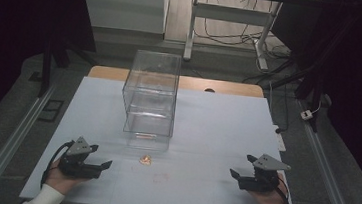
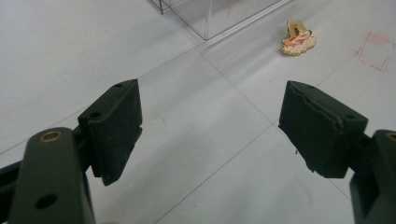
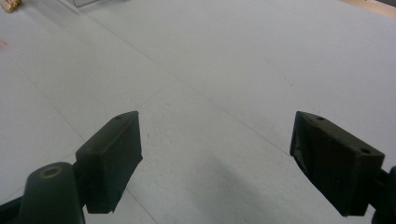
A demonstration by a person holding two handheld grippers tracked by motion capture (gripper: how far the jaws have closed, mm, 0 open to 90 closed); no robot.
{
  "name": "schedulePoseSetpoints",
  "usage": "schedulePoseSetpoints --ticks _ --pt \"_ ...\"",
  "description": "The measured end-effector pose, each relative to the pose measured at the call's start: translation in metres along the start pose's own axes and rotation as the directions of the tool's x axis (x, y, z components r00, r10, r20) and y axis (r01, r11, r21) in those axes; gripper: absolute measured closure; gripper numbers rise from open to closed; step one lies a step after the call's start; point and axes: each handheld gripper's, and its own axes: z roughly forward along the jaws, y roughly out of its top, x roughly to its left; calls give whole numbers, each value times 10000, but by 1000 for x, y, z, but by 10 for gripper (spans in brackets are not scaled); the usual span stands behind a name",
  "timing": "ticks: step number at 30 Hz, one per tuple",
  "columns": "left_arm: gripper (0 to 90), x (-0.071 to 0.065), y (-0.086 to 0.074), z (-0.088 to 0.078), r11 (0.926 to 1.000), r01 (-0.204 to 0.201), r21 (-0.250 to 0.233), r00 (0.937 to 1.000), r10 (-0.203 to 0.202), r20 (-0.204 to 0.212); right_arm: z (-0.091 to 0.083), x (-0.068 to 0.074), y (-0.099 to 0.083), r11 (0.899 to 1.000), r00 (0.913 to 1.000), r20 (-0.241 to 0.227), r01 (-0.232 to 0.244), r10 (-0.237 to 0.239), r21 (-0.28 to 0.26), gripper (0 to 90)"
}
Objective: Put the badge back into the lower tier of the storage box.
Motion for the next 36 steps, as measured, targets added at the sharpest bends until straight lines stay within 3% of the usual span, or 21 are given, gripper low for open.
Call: schedulePoseSetpoints --ticks 36 --pt "228 0 3 -8 9999 -88 -139 9999 86 -141 0 -2 -2 9999 9999 -51 103 -103 -4 233"
